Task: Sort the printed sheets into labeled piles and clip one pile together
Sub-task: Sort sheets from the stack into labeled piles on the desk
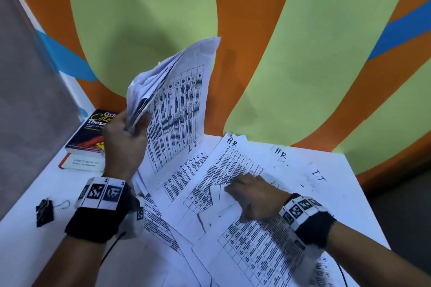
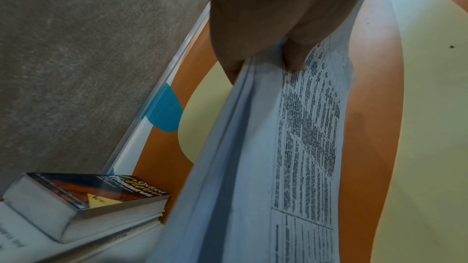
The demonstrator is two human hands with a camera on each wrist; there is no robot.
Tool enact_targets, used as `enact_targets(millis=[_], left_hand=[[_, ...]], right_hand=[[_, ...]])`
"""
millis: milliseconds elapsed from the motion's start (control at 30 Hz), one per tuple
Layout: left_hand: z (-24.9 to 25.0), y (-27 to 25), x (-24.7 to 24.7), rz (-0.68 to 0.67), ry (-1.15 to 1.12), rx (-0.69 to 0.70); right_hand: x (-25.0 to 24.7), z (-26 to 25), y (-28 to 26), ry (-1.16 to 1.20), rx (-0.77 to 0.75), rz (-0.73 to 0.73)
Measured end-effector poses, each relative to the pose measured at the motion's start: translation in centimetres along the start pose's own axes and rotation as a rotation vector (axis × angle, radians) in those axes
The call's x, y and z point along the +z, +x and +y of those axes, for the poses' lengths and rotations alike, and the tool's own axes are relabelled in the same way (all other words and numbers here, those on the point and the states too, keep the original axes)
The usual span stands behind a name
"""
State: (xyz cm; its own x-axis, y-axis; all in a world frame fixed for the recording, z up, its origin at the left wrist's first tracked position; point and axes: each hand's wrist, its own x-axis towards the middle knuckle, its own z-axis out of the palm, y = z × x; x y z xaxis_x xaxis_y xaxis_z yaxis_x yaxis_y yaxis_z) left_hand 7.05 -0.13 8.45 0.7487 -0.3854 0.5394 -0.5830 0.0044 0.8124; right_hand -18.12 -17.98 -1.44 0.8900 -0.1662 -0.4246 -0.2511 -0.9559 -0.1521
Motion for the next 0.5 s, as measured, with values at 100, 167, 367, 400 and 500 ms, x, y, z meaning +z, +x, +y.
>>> enact_targets(millis=[100,167,367,400,500], left_hand=[[0.2,-0.3,0.4,-0.002,-0.024,-0.005],[0.4,-0.3,0.6,-0.007,-0.05,-0.026],[0.0,-0.3,0.5,-0.011,-0.06,-0.052],[-0.1,-0.2,0.3,-0.007,-0.061,-0.053],[-0.4,0.1,-0.4,0.004,-0.039,-0.045]], right_hand=[[0.5,-1.1,0.8,-0.061,0.002,0.024],[0.3,-1.1,1.1,-0.056,0.02,0.009],[-0.7,-1.5,0.5,0.096,0.034,-0.013],[-1.0,-1.6,0.0,0.123,0.028,-0.008],[-1.9,-1.4,-2.6,0.091,-0.042,0.046]])
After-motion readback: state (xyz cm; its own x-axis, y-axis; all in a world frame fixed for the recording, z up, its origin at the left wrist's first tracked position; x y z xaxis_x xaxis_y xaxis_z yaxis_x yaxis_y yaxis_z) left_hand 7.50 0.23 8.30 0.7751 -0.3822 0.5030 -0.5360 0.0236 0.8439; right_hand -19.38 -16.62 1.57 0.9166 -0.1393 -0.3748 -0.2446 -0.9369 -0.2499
